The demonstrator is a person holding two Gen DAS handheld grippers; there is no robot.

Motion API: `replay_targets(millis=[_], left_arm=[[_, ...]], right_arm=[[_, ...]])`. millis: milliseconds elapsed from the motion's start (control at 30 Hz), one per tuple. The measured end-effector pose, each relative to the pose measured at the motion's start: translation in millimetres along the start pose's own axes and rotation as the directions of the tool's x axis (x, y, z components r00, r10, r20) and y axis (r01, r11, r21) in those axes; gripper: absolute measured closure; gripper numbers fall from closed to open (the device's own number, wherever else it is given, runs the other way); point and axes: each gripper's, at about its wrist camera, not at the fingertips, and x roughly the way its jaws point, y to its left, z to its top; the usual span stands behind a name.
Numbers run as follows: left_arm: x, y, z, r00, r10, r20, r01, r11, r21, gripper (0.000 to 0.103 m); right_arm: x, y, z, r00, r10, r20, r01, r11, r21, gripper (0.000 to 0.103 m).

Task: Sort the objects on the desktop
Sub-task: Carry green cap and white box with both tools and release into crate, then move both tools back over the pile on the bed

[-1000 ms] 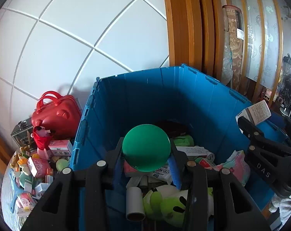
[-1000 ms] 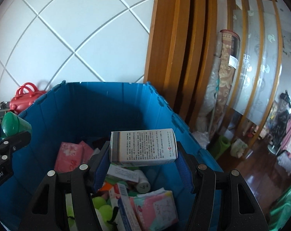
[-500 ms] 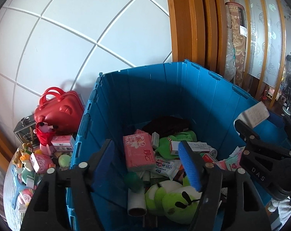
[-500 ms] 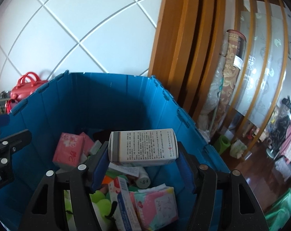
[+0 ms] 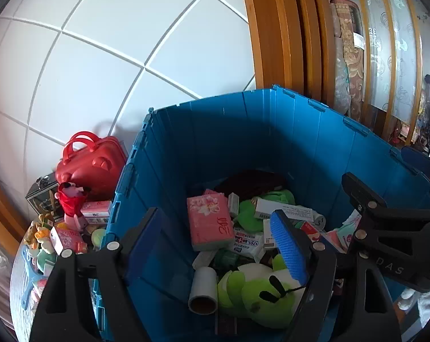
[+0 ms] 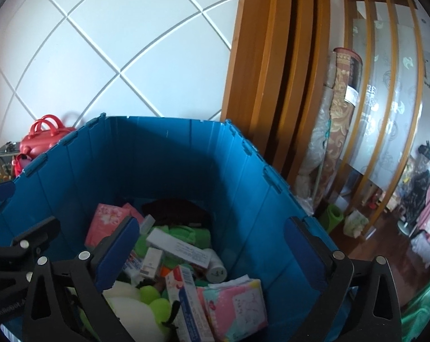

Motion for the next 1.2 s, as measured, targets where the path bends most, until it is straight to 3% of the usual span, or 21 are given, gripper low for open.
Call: replay_targets(millis=[233, 367, 500, 600, 700, 867, 1000, 1200], left_arm=[[-5, 12, -2, 0.999, -0.031, 0.037, 0.034, 0.997, -0.067, 0.025], [-17, 32, -10, 0.997, -0.038, 0.067, 0.046, 0.991, -0.127, 0.025], [-36, 57, -21, 0.995, 0.004, 0.099, 0.012, 0.987, -0.160, 0.024], [-52, 84, -31, 0.992, 0.060, 0.113, -0.037, 0.980, -0.195, 0.020], [-68, 121, -48, 0.983, 0.138, 0.120, -0.105, 0.964, -0.246, 0.011], [-85, 189, -84, 0.963, 0.256, 0.082, -0.218, 0.922, -0.320, 0.011], [-90, 252, -122, 0.943, 0.332, 0.011, -0.304, 0.876, -0.375, 0.011], [-97, 349, -194, 0.900, 0.417, -0.126, -0.428, 0.792, -0.434, 0.011]], right_arm=[[-1, 4, -5, 1.000, 0.007, 0.013, -0.007, 1.000, -0.015, 0.000], [-2, -2, -7, 0.998, 0.054, 0.018, -0.055, 0.998, 0.036, 0.000], [-9, 7, -10, 0.999, 0.038, 0.027, -0.039, 0.998, 0.041, 0.000], [-24, 19, -9, 0.994, 0.078, 0.074, -0.082, 0.995, 0.052, 0.000], [-50, 38, -2, 0.976, 0.154, 0.152, -0.163, 0.985, 0.050, 0.000], [-88, 93, 9, 0.922, 0.298, 0.246, -0.302, 0.953, -0.023, 0.000], [-101, 153, 14, 0.889, 0.390, 0.240, -0.375, 0.921, -0.107, 0.000], [-112, 241, 14, 0.837, 0.512, 0.193, -0.483, 0.857, -0.179, 0.000]])
